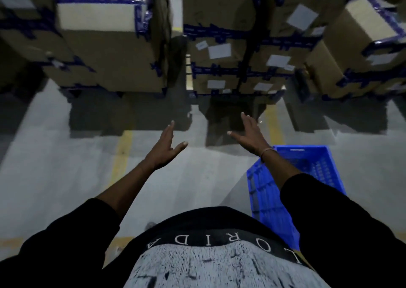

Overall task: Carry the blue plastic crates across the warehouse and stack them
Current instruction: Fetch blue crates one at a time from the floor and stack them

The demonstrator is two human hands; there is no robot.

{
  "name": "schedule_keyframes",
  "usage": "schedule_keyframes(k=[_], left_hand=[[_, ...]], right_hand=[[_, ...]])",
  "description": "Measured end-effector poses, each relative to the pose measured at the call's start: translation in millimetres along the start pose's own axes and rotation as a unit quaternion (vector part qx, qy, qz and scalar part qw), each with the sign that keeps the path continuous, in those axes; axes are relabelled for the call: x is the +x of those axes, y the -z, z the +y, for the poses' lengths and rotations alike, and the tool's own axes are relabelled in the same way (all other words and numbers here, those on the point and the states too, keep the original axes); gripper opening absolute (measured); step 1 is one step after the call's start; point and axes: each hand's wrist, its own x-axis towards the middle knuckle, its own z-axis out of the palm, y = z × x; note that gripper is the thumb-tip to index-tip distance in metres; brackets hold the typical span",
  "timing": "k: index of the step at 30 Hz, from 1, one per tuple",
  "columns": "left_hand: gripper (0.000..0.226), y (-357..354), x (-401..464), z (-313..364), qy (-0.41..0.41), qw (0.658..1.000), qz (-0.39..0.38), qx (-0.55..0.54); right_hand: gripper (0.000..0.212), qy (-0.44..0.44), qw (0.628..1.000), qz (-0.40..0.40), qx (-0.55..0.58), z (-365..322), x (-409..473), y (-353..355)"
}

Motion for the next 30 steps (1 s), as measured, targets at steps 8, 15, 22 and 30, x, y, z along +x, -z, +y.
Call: schedule_keyframes(k=[8,15,22,30], left_hand=[[0.099,131,-47,-122,0.054,0.995,0.084,-0.018],[0.101,218,-95,-222,0.103,0.981,0.16,-0.047],[0.096,282,-159,-296,0.168,0.953,0.235,-0.087],[0.095,354,-184,-373,0.25,0.903,0.33,-0.117]], right_hand=[[0.097,0.066,0.994,-0.078,-0.022,-165,51,-112],[0.105,0.12,0.984,-0.127,-0.023,-282,94,-217],[0.095,0.175,0.96,-0.217,-0.002,-389,121,-308],[0.097,0.259,0.922,-0.284,-0.05,-509,207,-413]])
